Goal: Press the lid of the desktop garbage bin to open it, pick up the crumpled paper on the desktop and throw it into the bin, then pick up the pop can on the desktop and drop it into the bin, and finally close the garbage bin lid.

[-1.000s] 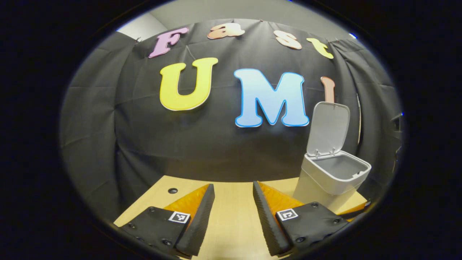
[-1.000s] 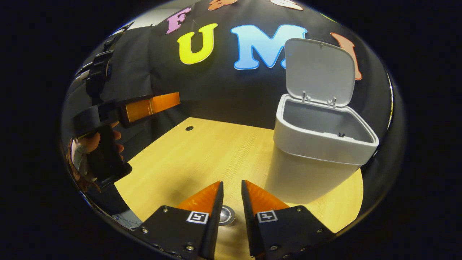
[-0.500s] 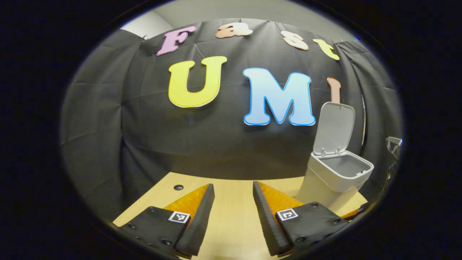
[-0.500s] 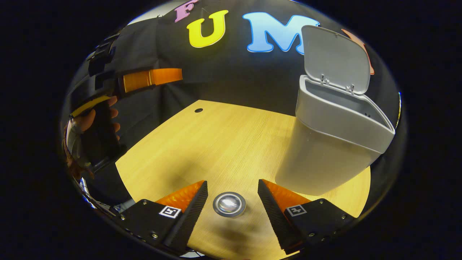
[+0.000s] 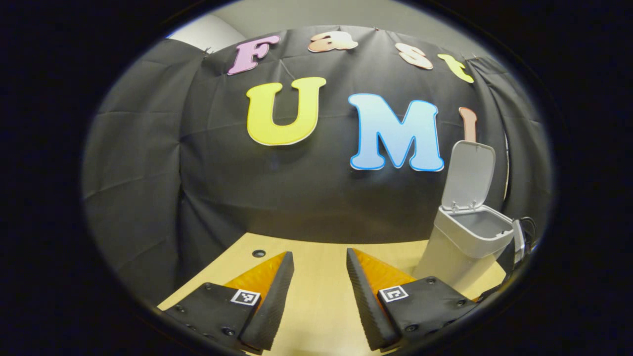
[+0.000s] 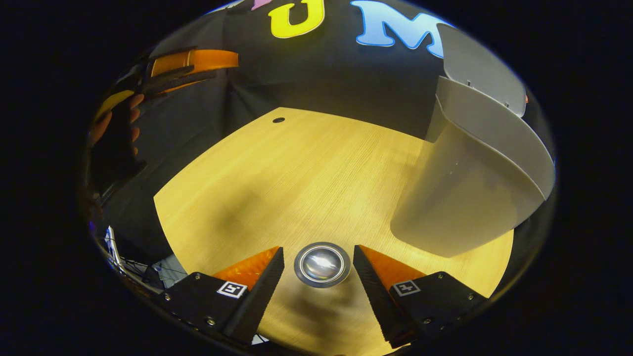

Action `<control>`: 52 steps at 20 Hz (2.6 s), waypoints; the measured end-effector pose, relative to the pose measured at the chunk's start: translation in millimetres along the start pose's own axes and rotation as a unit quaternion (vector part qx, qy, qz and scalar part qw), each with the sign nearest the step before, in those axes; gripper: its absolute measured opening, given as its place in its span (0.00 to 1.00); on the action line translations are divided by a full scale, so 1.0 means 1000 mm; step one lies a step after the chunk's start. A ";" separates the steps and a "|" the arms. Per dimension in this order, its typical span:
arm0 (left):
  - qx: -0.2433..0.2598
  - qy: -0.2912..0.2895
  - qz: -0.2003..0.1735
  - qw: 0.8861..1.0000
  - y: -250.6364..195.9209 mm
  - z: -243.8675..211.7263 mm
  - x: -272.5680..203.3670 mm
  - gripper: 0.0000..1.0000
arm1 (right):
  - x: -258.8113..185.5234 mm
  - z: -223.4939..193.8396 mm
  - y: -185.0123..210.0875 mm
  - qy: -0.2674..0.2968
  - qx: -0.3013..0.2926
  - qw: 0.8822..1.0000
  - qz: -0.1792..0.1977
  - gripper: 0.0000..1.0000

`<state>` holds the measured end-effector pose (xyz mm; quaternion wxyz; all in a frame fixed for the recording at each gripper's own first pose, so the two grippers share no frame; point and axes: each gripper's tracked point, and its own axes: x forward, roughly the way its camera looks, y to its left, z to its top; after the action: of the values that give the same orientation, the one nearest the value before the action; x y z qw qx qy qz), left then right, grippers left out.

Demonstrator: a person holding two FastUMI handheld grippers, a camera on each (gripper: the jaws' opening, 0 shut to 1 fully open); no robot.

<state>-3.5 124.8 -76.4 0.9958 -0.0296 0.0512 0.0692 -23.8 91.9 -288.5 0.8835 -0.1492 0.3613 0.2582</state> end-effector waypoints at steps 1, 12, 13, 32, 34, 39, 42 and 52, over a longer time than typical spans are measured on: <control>-0.001 0.001 0.003 1.000 0.004 -0.001 -0.001 0.68 | 0.001 -0.003 0.001 0.003 -0.002 1.000 -0.001 0.91; -0.003 0.013 0.020 1.000 0.027 -0.011 -0.012 0.77 | 0.017 -0.015 -0.008 0.021 -0.012 0.999 -0.025 0.86; -0.004 0.014 0.020 1.000 0.028 -0.012 -0.013 0.77 | 0.016 -0.014 -0.007 0.019 -0.008 0.999 -0.025 0.86; -0.001 0.014 -0.005 1.000 0.009 -0.010 -0.007 0.77 | -0.015 0.053 -0.010 -0.067 -0.002 0.997 -0.038 0.85; -0.001 0.014 -0.007 1.000 0.007 -0.009 -0.007 0.77 | -0.019 0.062 -0.010 -0.079 -0.001 0.996 -0.036 0.85; -0.003 0.016 -0.008 1.000 0.006 -0.010 -0.007 0.77 | -0.034 0.091 -0.016 -0.118 -0.002 0.992 -0.042 0.85; -0.005 0.016 -0.008 1.000 0.006 -0.011 -0.006 0.74 | -0.046 0.113 -0.020 -0.147 -0.001 0.988 -0.046 0.85; -0.010 0.020 -0.008 1.000 0.007 -0.014 -0.008 0.74 | -0.116 0.204 -0.038 -0.281 0.006 0.957 -0.076 0.85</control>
<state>-14.1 130.1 -89.4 0.9948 -0.0411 0.0702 0.0616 41.7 112.0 -60.6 0.9673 -0.0924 0.0873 0.2195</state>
